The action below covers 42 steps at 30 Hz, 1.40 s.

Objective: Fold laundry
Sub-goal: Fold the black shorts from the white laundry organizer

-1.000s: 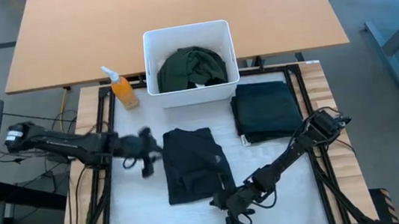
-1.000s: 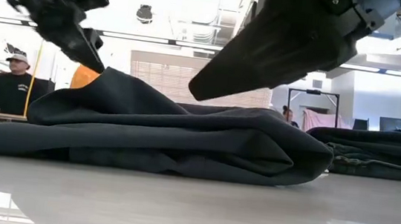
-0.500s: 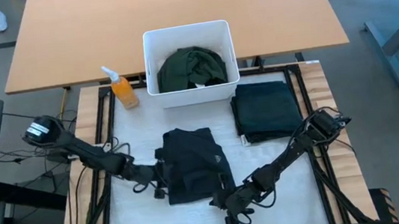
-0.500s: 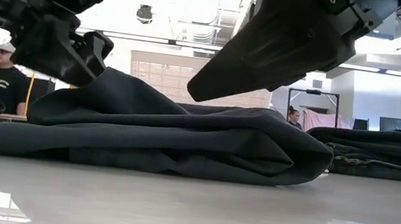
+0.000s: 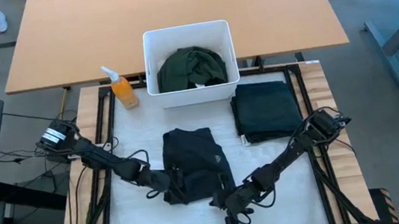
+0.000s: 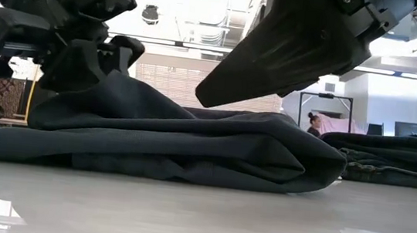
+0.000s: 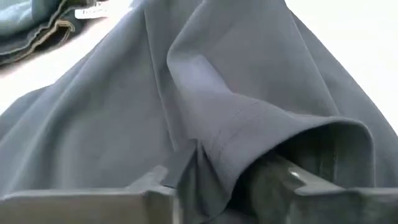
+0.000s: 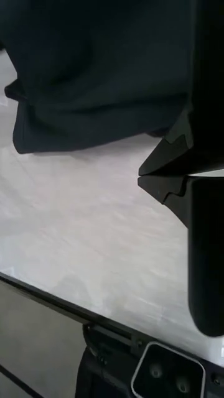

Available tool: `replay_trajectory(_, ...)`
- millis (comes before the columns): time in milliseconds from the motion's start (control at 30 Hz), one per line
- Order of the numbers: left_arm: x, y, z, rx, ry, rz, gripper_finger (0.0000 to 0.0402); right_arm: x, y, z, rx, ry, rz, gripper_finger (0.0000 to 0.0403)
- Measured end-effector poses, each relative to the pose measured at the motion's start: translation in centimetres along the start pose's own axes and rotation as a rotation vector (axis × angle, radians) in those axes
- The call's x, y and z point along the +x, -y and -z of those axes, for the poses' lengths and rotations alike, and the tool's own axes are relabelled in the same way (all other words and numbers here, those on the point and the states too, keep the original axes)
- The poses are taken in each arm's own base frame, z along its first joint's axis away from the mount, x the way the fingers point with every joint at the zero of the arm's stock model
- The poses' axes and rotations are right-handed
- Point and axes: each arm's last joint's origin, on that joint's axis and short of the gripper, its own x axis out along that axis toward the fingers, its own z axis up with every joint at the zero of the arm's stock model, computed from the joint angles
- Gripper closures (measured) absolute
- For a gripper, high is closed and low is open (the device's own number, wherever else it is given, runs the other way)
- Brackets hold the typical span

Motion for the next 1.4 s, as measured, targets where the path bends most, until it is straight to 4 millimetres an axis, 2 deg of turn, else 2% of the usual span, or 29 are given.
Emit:
replay_trajectory(133, -0.6, -0.3, -1.3, 0.057, -0.135, -0.055, 0.0386, -0.1, -0.2, 0.2, -0.006, -0.007, -0.003, 0.0382)
replay_trajectory(300, -2.0, -0.4, -3.8, 0.114, -0.267, -0.060, 0.0400, -0.1, -0.2, 0.3, -0.007, -0.019, 0.002, 0.0382)
replay_trajectory(400, -3.4, 0.4, -5.4, 0.150, -0.301, -0.014, 0.0401, -0.2, -0.3, 0.3, -0.010, -0.025, 0.000, 0.0382)
replay_trajectory(467, -4.3, 1.0, -5.7, 0.158, -0.344, 0.031, 0.0401, -0.5, -0.3, 0.3, -0.014, -0.037, -0.015, 0.0382)
replay_trajectory(600, -5.1, 2.5, -4.9, 0.086, -0.405, 0.148, 0.0401, -2.1, -0.5, -0.7, -0.043, -0.038, -0.041, 0.0382)
replay_trajectory(733, -4.6, 4.2, -3.6, 0.071, -0.397, 0.112, 0.0401, -3.0, 0.0, -2.4, -0.049, 0.043, -0.038, 0.0382)
replay_trajectory(867, -3.4, 4.9, -2.8, 0.088, -0.381, 0.023, 0.0401, -1.5, 1.7, -3.1, 0.010, 0.111, -0.013, 0.0382)
replay_trajectory(1033, -2.9, 5.1, -2.0, 0.108, -0.445, 0.023, 0.0402, 1.7, 3.4, -2.0, 0.067, 0.130, 0.020, 0.0382)
replay_trajectory(1133, -3.1, 5.2, -1.9, 0.113, -0.465, 0.080, 0.0401, 2.9, 3.8, -1.2, 0.088, 0.112, 0.026, 0.0382)
replay_trajectory(1233, -3.5, 5.6, -2.2, 0.107, -0.474, 0.148, 0.0401, 3.4, 3.7, -0.5, 0.090, 0.079, 0.005, 0.0382)
replay_trajectory(1400, -4.0, 6.0, -2.7, 0.084, -0.513, 0.236, 0.0396, 3.3, 3.2, -0.1, 0.091, 0.043, -0.014, 0.0382)
